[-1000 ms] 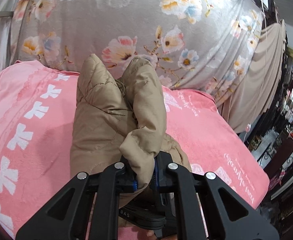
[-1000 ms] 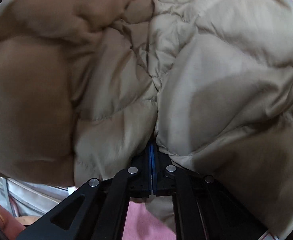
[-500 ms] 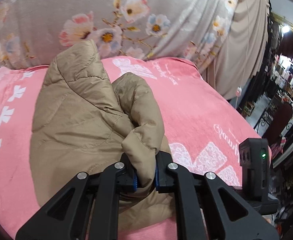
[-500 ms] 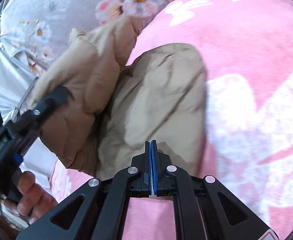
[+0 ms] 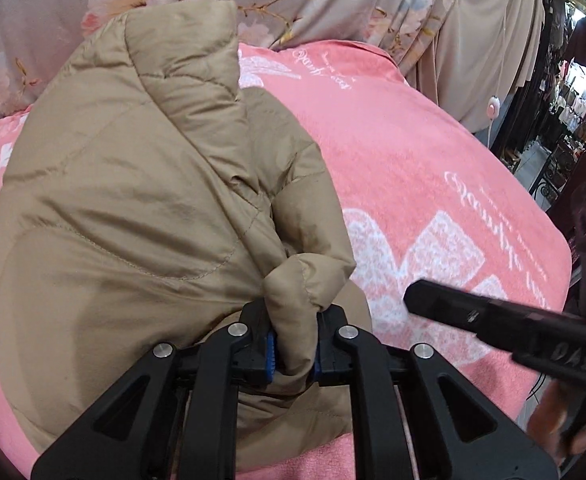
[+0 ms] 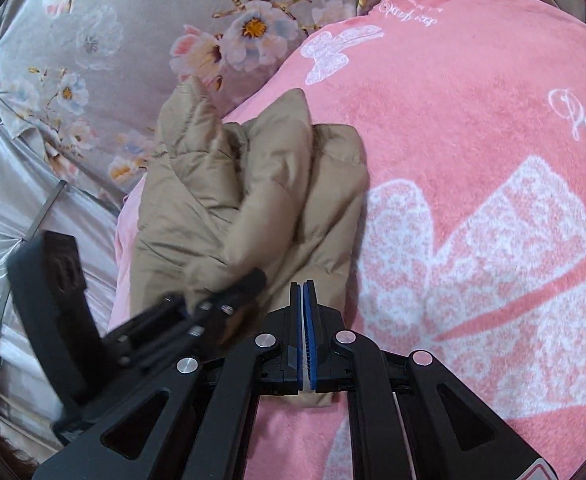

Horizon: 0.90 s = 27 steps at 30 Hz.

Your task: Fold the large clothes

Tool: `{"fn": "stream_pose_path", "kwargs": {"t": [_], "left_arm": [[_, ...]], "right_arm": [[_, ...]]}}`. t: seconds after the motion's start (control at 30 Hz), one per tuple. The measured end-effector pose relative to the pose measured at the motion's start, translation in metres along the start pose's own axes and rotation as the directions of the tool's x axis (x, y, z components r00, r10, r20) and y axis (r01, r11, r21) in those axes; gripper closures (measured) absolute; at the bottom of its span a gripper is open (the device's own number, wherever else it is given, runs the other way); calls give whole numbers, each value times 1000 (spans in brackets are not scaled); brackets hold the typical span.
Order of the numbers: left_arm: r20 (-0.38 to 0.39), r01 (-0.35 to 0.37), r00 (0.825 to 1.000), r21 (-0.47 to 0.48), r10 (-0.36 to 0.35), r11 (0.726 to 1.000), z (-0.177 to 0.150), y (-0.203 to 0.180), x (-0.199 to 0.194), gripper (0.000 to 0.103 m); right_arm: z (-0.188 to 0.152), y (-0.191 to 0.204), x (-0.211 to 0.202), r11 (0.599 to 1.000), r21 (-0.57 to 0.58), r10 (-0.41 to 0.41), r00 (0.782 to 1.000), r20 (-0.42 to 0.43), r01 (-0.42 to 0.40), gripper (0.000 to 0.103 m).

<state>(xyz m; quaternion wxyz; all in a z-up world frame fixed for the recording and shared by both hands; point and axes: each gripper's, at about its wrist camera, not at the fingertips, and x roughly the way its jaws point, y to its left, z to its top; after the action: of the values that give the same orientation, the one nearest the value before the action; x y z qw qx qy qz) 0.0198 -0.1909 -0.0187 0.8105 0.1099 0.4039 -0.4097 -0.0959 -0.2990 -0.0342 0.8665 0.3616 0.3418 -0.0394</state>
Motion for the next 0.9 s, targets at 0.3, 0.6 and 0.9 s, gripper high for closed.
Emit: {"fn": "stream_pose_path", "kwargs": {"t": [0.3, 0.6, 0.9], "left_arm": [[-5, -41, 999, 27, 41, 999, -18, -8, 16, 91], [2, -64, 998, 19, 64, 998, -23, -15, 24, 91], [51, -124, 991, 69, 121, 990, -32, -31, 10, 85]], "right_arm": [[5, 10, -2, 1000, -25, 17, 1000, 14, -17, 95], [38, 29, 4, 996, -85, 23, 1000, 9, -22, 86], [87, 55, 47, 980, -141, 117, 983, -143, -137, 42]]}}
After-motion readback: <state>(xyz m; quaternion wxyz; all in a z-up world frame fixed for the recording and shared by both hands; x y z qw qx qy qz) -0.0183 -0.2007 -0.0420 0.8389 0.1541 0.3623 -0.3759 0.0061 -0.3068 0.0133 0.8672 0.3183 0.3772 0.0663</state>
